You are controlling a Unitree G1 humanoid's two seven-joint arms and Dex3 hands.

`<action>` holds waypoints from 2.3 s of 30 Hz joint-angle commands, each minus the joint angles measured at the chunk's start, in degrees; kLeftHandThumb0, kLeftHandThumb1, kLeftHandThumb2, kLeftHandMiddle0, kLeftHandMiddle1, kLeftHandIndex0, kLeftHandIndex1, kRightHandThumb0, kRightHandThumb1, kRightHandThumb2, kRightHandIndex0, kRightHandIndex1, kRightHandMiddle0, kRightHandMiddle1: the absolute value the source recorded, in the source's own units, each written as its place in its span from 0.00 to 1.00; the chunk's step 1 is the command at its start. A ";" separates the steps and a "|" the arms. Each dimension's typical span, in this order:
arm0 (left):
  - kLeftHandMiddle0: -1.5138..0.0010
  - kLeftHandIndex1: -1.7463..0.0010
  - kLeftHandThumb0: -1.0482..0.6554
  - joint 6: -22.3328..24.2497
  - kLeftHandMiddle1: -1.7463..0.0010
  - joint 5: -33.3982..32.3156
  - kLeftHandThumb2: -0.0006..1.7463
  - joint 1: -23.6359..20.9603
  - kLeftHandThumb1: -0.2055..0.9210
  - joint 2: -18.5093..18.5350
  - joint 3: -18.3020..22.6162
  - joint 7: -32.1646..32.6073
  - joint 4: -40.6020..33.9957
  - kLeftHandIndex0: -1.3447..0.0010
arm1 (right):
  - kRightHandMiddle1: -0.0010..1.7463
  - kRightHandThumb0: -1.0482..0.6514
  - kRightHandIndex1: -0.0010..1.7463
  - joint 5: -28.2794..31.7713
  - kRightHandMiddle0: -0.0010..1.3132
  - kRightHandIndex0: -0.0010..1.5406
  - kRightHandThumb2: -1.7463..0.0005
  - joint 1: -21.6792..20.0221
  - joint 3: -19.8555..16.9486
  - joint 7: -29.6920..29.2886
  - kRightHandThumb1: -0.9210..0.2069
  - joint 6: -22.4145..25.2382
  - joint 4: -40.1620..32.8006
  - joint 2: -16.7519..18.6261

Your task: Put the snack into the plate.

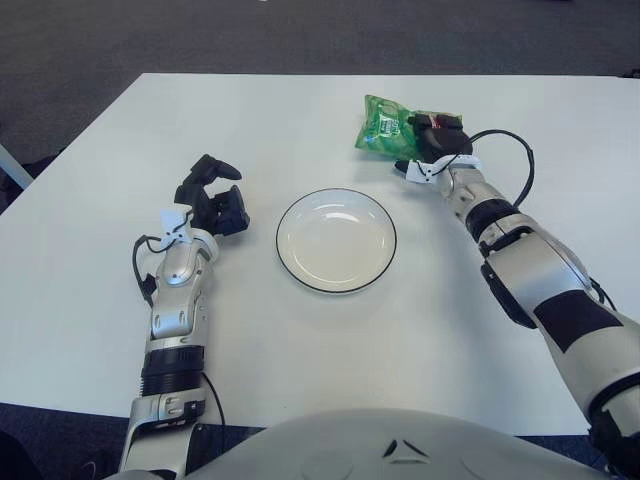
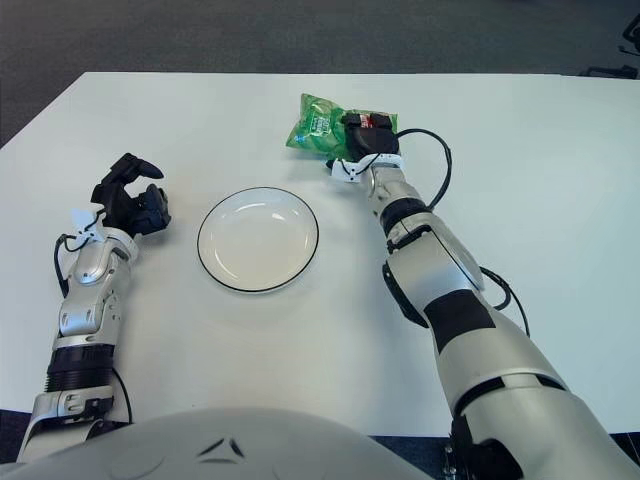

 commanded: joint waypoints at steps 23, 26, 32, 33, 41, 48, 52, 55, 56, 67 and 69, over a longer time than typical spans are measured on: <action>0.11 0.00 0.33 -0.33 0.00 1.91 0.76 6.51 0.46 -1.78 -0.33 2.03 2.73 0.54 | 0.96 0.61 1.00 0.43 0.38 0.20 0.35 8.51 0.56 -17.49 0.41 -5.77 -3.94 -4.01; 0.11 0.00 0.33 -0.62 0.00 1.95 0.76 6.17 0.46 -1.81 -0.32 1.88 3.28 0.54 | 0.97 0.61 1.00 2.01 0.38 0.20 0.35 9.56 -0.89 -16.95 0.41 -7.31 -6.28 -4.55; 0.11 0.00 0.33 -1.28 0.00 1.54 0.76 5.52 0.45 -1.76 -0.18 1.38 4.72 0.54 | 0.98 0.61 1.00 3.01 0.35 0.18 0.37 11.93 -2.19 -17.09 0.38 -8.95 -11.10 -6.26; 0.11 0.00 0.33 -1.43 0.00 1.34 0.77 5.42 0.45 -1.79 -0.14 1.25 4.97 0.53 | 0.98 0.61 1.00 3.10 0.35 0.18 0.38 12.53 -2.47 -17.33 0.37 -9.28 -12.31 -6.77; 0.10 0.00 0.32 -2.62 0.00 0.48 0.78 4.44 0.44 -1.48 0.00 0.09 7.25 0.52 | 1.00 0.61 0.96 4.62 0.30 0.19 0.42 17.86 -5.41 -13.64 0.32 -9.15 -24.75 -10.38; 0.10 0.00 0.32 -3.38 0.00 0.12 0.78 4.29 0.43 -1.38 -0.05 -0.32 8.01 0.52 | 1.00 0.61 0.93 4.88 0.27 0.20 0.47 21.85 -7.74 -9.93 0.28 -7.48 -33.31 -11.98; 0.10 0.00 0.32 -3.02 0.00 0.02 0.78 4.04 0.43 -1.33 -0.04 -0.09 8.15 0.52 | 1.00 0.61 0.92 5.43 0.27 0.21 0.47 24.46 -9.53 -7.41 0.28 -6.74 -38.68 -12.82; 0.10 0.00 0.32 -2.88 0.00 -0.07 0.78 4.02 0.43 -1.37 0.00 0.04 8.10 0.52 | 1.00 0.61 0.92 5.51 0.29 0.24 0.44 26.02 -10.65 -5.76 0.32 -5.95 -41.85 -13.09; 0.10 0.00 0.32 -2.84 0.00 -0.14 0.78 4.01 0.43 -1.39 0.04 0.07 8.10 0.52 | 1.00 0.61 0.92 5.48 0.29 0.24 0.43 26.52 -10.99 -5.23 0.33 -5.67 -42.87 -13.18; 0.11 0.00 0.33 -2.76 0.00 -1.20 0.78 3.88 0.44 -1.44 0.28 -0.35 8.33 0.52 | 1.00 0.62 0.90 4.36 0.45 0.49 0.15 29.72 -14.13 -3.51 0.70 -2.16 -49.72 -13.14; 0.11 0.00 0.33 -2.65 0.00 -1.22 0.78 3.88 0.44 -1.47 0.30 -0.21 8.27 0.52 | 1.00 0.62 0.90 4.28 0.47 0.52 0.12 30.03 -14.54 -3.72 0.75 -1.74 -50.30 -12.95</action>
